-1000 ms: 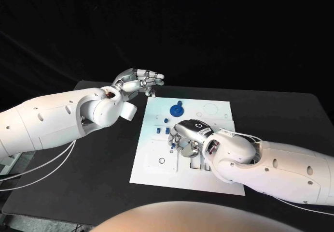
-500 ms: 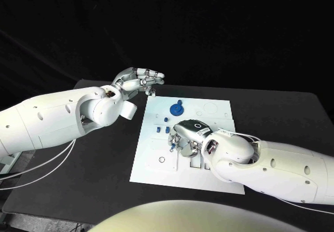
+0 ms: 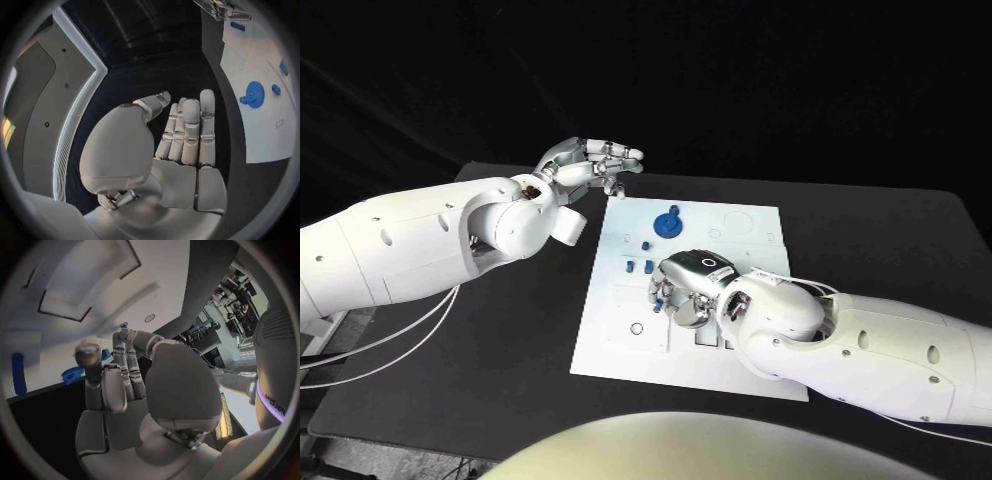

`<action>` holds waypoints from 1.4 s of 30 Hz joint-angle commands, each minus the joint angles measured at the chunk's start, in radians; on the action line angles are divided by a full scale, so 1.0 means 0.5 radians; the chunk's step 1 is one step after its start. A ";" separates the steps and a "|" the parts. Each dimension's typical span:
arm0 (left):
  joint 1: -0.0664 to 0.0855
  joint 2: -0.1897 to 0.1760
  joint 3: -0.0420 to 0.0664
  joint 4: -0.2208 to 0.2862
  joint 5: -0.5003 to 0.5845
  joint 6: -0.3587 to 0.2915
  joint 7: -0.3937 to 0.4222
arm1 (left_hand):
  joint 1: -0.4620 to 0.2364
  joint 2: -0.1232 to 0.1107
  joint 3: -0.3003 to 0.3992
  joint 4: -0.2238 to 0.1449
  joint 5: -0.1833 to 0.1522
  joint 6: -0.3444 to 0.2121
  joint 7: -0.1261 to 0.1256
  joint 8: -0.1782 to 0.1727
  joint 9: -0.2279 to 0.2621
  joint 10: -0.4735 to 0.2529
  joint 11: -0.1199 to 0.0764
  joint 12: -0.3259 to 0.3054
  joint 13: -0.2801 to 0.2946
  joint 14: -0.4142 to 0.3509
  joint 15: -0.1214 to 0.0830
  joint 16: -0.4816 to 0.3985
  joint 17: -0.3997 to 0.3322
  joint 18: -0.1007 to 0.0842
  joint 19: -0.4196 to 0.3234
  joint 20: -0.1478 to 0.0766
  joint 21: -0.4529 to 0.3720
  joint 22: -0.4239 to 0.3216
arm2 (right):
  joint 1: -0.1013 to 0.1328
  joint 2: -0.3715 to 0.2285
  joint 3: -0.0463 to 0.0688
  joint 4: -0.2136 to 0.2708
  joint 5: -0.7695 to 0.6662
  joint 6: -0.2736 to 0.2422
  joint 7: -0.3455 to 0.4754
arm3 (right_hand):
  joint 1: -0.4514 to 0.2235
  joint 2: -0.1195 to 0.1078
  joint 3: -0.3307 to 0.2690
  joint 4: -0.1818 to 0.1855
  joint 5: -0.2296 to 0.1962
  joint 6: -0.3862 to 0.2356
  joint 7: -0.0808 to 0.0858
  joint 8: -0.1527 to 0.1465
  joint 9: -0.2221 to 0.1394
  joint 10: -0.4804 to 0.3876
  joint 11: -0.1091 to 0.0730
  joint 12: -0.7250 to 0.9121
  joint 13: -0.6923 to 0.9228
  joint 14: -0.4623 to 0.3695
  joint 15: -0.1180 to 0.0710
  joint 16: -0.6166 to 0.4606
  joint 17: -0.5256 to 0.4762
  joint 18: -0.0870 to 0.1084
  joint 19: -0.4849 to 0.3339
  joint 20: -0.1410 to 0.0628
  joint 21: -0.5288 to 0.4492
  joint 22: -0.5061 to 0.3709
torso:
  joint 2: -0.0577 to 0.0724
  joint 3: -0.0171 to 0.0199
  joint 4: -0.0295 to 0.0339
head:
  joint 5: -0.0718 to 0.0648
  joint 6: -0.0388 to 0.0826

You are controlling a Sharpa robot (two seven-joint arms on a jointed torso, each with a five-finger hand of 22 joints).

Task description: Assemble the parts on the task board

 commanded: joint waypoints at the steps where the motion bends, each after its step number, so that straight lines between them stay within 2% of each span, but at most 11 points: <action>1: 0.001 0.003 0.001 0.006 0.001 0.029 0.009 | -0.009 0.000 -0.014 0.001 0.006 -0.019 0.001 -0.006 0.000 -0.010 -0.002 -0.007 0.000 0.009 0.007 0.001 0.003 0.028 0.007 0.011 -0.009 -0.002 | -0.004 0.008 -0.002 -0.004 -0.031 0.037 -0.012 | 0.004 0.019 0.010 0.001 0.002 0.016 0.005 0.004 0.003 0.085 -0.070 0.014 0.003 0.078 -0.013 -0.004 -0.002 -0.035 -0.013 0.001 0.012 0.002 | -0.001 0.0011 0.000 | 0.001 -0.003; 26: 0.001 0.001 0.001 0.006 0.001 0.028 0.005 | -0.009 0.000 -0.014 0.001 0.006 -0.019 0.001 -0.006 0.000 -0.010 -0.002 -0.007 0.000 0.009 0.007 0.001 0.003 0.028 0.007 0.011 -0.009 -0.002 | -0.021 0.054 -0.021 -0.054 -0.067 0.135 -0.013 | 0.000 0.019 0.016 -0.001 0.002 0.010 0.006 0.003 0.007 0.083 -0.069 0.010 0.005 0.076 -0.012 -0.006 -0.009 -0.033 -0.018 0.001 0.010 0.000 | -0.002 0.0003 -0.001 | -0.002 -0.006; 35: 0.001 0.002 0.001 -0.003 -0.001 0.031 0.003 | -0.006 0.002 -0.019 0.001 0.006 -0.021 0.000 -0.004 0.001 -0.013 -0.002 -0.005 0.001 0.008 0.007 0.001 -0.001 0.029 0.008 0.012 -0.013 -0.005 | -0.026 0.050 -0.026 -0.058 -0.030 0.135 0.048 | -0.024 -0.006 -0.009 -0.009 -0.006 -0.022 0.019 -0.006 0.021 0.062 -0.060 -0.005 0.012 0.076 -0.003 -0.002 -0.008 -0.027 -0.048 0.008 -0.012 -0.018 | -0.002 -0.0011 -0.002 | -0.004 -0.004; 39: 0.001 0.002 0.001 -0.005 -0.002 0.032 0.000 | -0.006 0.002 -0.021 0.001 0.006 -0.022 0.000 -0.004 0.001 -0.015 -0.002 -0.005 0.001 0.006 0.007 0.000 -0.004 0.029 0.009 0.012 -0.014 -0.006 | -0.027 0.042 -0.027 -0.060 -0.012 0.081 0.049 | -0.054 -0.029 -0.069 -0.003 -0.010 -0.103 0.035 -0.049 0.018 0.048 -0.052 -0.011 0.025 0.063 0.007 -0.020 -0.059 -0.026 -0.062 0.021 -0.025 -0.021 | -0.002 0.0005 0.000 | -0.006 -0.003; 40: 0.001 0.002 0.001 -0.005 -0.002 0.032 -0.001 | -0.006 0.002 -0.021 0.001 0.006 -0.022 0.000 -0.004 0.001 -0.015 -0.002 -0.005 0.001 0.006 0.007 0.000 -0.004 0.029 0.009 0.012 -0.014 -0.006 | -0.027 0.040 -0.027 -0.061 -0.008 0.067 0.047 | -0.064 -0.042 -0.089 -0.001 -0.008 -0.162 0.039 -0.083 0.007 0.036 -0.047 -0.017 0.028 0.056 0.011 -0.030 -0.084 -0.023 -0.072 0.027 -0.040 -0.033 | -0.003 0.0005 0.000 | -0.006 -0.003; 41: 0.001 0.002 0.001 -0.005 -0.002 0.032 -0.001 | -0.006 0.002 -0.021 0.001 0.006 -0.022 0.000 -0.004 0.001 -0.015 -0.002 -0.005 0.001 0.006 0.007 0.000 -0.004 0.029 0.009 0.012 -0.014 -0.006 | -0.027 0.037 -0.027 -0.061 -0.004 0.047 0.043 | -0.079 -0.062 -0.112 0.006 -0.008 -0.244 0.030 -0.130 -0.011 0.026 -0.053 -0.021 0.032 0.051 0.011 -0.038 -0.103 -0.018 -0.084 0.031 -0.060 -0.050 | -0.003 0.0007 -0.001 | -0.006 -0.002; 42: 0.001 0.002 0.001 -0.005 -0.002 0.032 -0.001 | -0.006 0.002 -0.021 0.001 0.006 -0.022 0.000 -0.004 0.001 -0.015 -0.002 -0.005 0.001 0.006 0.007 0.000 -0.004 0.029 0.009 0.012 -0.014 -0.006 | -0.027 0.035 -0.027 -0.061 -0.001 0.034 0.040 | -0.083 -0.068 -0.122 0.008 -0.008 -0.258 0.028 -0.138 -0.013 0.021 -0.053 -0.023 0.033 0.049 0.009 -0.041 -0.110 -0.017 -0.086 0.031 -0.065 -0.051 | -0.002 0.0009 0.000 | -0.006 -0.001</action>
